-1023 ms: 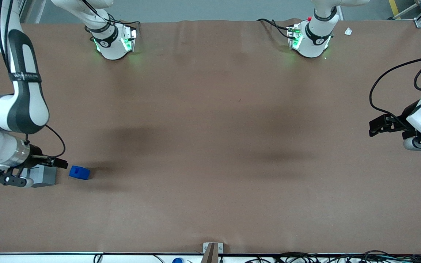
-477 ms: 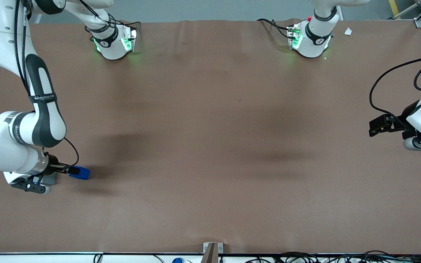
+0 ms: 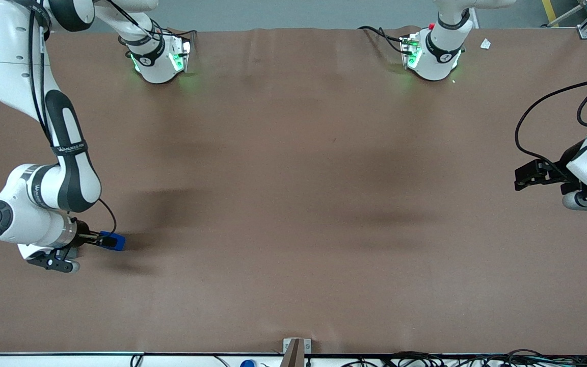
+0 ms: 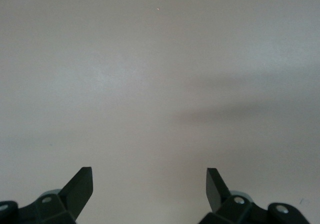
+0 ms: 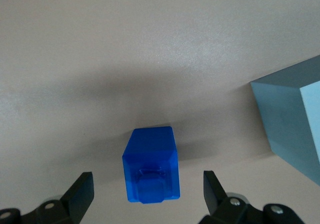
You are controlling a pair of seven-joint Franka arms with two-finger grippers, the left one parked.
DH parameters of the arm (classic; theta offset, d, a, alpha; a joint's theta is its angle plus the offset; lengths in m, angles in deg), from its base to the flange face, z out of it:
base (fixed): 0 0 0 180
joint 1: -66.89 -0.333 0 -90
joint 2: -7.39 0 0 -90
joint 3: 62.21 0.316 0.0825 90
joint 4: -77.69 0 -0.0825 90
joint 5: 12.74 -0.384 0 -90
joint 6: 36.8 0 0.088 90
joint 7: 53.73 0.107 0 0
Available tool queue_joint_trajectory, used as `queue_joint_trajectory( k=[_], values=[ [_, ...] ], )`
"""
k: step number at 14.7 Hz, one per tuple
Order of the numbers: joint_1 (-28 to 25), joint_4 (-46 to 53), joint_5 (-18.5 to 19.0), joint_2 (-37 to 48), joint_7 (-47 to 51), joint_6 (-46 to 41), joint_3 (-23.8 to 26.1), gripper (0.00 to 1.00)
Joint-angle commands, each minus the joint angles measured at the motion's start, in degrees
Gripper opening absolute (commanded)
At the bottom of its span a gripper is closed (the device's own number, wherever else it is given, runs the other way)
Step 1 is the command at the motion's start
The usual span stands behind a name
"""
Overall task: Insert blue part into gray base with right arm
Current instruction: 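Close the right gripper on the blue block, then lift the blue block and carry it over the gray base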
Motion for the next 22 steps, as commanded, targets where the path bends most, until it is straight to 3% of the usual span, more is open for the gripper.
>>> queue_joint_trajectory(
  k=[1,3,6,7,9,13,18,22],
  values=[
    [0.4,0.4,-0.6,-1.2,0.7,1.2,0.3,0.81],
    [0.4,0.4,-0.6,-1.5,0.7,1.5,0.3,0.73],
    [0.4,0.4,-0.6,-1.9,0.6,1.8,0.3,0.7],
    [0.4,0.4,-0.6,-1.9,0.6,1.9,0.3,0.65],
    [0.4,0.4,-0.5,-1.9,0.2,1.6,0.3,0.42],
    [0.5,1.1,-0.2,-1.6,-0.4,0.8,0.3,0.06],
    [2.4,9.7,1.1,1.1,-15.3,-14.3,-0.2,0.0],
    [6.0,13.4,3.1,1.1,-21.8,-17.0,-0.2,0.0]
  ],
)
